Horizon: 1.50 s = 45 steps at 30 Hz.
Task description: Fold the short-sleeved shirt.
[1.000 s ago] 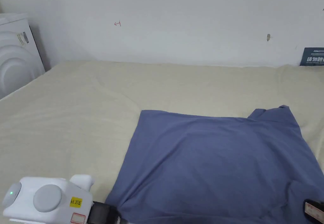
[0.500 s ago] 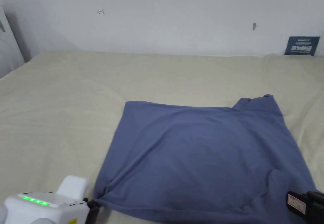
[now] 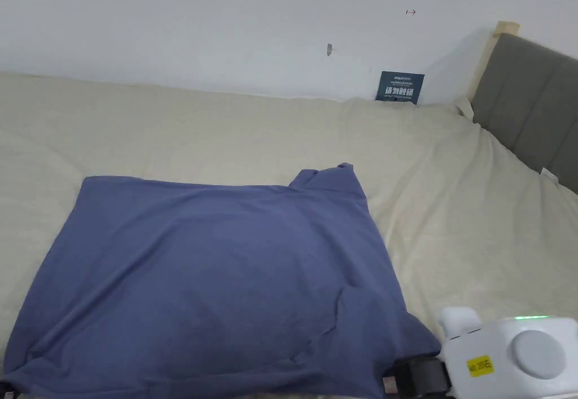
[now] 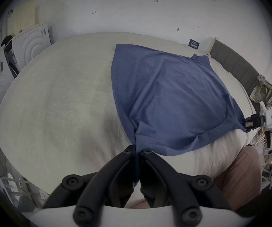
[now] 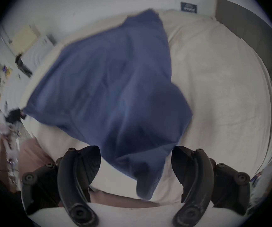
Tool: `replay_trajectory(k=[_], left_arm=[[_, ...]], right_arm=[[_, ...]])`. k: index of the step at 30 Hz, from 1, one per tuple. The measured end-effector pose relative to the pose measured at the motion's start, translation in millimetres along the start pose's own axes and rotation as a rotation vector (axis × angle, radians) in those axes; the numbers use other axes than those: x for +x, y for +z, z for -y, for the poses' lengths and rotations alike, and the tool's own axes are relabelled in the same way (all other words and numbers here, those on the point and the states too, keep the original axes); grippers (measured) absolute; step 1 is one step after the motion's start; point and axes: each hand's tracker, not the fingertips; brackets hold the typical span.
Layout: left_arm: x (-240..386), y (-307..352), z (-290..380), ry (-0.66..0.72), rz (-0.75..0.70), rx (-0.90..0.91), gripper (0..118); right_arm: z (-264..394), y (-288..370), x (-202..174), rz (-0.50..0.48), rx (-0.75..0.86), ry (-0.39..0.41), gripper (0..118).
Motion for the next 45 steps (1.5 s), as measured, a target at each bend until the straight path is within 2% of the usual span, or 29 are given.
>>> replay_trajectory(k=[2, 3, 4, 5, 7, 8, 12, 20, 22, 24, 26, 31, 32, 39, 43, 45], left_arm=[[8.5, -1.5, 1.5, -0.011, -0.009, -0.018, 5], [11.5, -2.0, 2.1, -0.009, -0.016, -0.023, 5], [-6.2, -7.8, -1.8, -0.006, -0.021, -0.027, 5], [-7.0, -8.0, -1.8, 0.004, -0.018, -0.03, 5], [-11.2, -4.9, -1.9, 0.021, -0.006, -0.018, 5], [-16.3, -3.6, -3.8, 0.026, 0.0, -0.01, 5], [-22.5, -1.8, -2.4, 0.027, -0.004, 0.0, 5], [-30.5, 23.6, 3.7, 0.06, 0.006, 0.09, 5], [-29.6, 28.9, 0.2, 0.052, 0.011, 0.094, 5], [-14.7, 36.0, -6.0, 0.047, 0.0, 0.096, 5], [-9.9, 33.7, -20.2, 0.05, 0.001, 0.082, 5], [-12.3, 6.9, -71.1, 0.059, 0.035, -0.031, 5], [-34.9, -14.1, -82.3, 0.052, 0.026, -0.043, 5], [-38.9, -73.0, -150.8, 0.049, 0.026, -0.159, 5], [-49.4, -109.4, -177.7, 0.092, 0.007, -0.172, 5], [-57.3, -127.1, -184.4, 0.113, 0.008, -0.175, 6]], right_arm=[[4.2, -14.5, -6.1, 0.021, -0.019, 0.048, 73], [7.8, -15.0, -9.8, 0.045, 0.007, 0.073, 46], [12.7, -8.7, -11.3, 0.073, 0.054, 0.115, 10], [14.0, -0.1, -12.3, 0.056, 0.098, 0.122, 6], [17.7, 13.9, -8.1, -0.039, 0.141, 0.074, 6], [20.5, 19.3, -7.1, -0.04, 0.162, 0.037, 6], [25.6, 33.3, -14.8, -0.034, 0.207, 0.101, 6], [37.9, 48.3, -16.4, -0.082, 0.17, 0.1, 6], [36.1, 50.2, -13.6, -0.099, 0.148, 0.072, 6], [29.4, 53.7, -12.5, -0.127, 0.131, 0.009, 6], [16.8, 58.5, -14.3, -0.138, 0.111, -0.039, 6], [-35.5, 64.0, -9.2, -0.149, 0.048, -0.063, 6], [-49.2, 62.2, -7.7, -0.15, 0.029, -0.064, 6], [-162.1, 27.6, 13.8, -0.117, -0.062, -0.087, 6], [-214.0, -14.6, 26.6, -0.097, -0.099, -0.189, 6], [-228.4, -35.6, 28.7, -0.085, -0.12, -0.216, 7]])
